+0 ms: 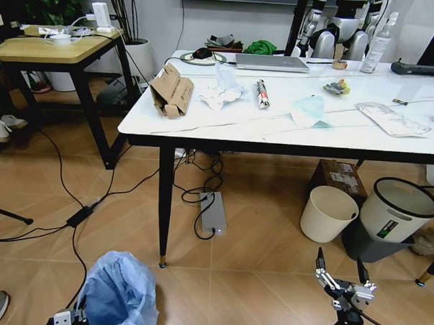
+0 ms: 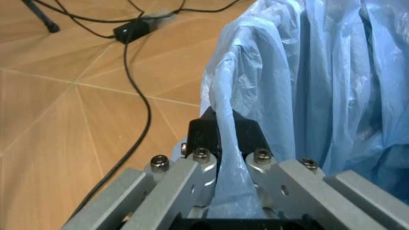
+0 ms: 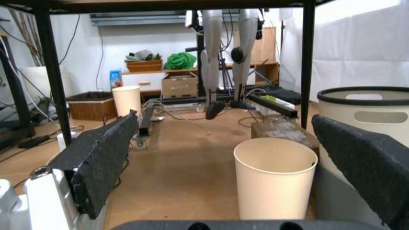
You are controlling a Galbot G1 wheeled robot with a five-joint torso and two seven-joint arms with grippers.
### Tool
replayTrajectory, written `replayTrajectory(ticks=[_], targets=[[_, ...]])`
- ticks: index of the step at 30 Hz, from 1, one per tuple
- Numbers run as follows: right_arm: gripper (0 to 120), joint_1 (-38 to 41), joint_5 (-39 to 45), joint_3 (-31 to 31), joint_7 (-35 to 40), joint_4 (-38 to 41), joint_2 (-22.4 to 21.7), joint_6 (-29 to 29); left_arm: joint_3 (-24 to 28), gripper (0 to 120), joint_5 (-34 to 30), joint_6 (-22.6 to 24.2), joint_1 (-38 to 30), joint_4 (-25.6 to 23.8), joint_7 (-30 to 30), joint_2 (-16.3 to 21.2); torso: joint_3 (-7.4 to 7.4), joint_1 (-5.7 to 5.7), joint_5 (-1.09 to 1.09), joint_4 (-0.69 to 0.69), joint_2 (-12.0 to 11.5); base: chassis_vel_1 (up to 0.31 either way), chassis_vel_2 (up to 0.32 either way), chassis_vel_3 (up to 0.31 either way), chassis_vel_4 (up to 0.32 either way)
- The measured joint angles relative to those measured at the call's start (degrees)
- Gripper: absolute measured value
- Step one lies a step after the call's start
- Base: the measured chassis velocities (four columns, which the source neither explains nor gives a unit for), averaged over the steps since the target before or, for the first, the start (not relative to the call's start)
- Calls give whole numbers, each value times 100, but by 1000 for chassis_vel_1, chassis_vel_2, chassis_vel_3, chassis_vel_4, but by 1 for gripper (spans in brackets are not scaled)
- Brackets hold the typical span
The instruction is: Pick up the trash bin and place the trash from the table into it.
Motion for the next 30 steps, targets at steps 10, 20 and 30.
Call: replayTrajectory(ticks=[10, 20, 30], targets=[[100, 10, 1, 2, 8, -23, 0, -17, -30, 0, -72, -145, 795, -1227, 200, 120, 2, 1, 0, 1, 5, 0, 0, 0, 0], [100, 16, -18, -16, 12, -14, -8, -76, 39, 0, -247, -215, 1613, -3054, 317, 176, 20, 12, 2, 0, 36, 0, 0, 0, 0], [100, -3, -18, 6, 19, -25, -64, -88, 566, 0, -475, 156, 2034, -3839, 86, 184, 164, 72, 3, 0, 241, 0, 0, 0, 0]])
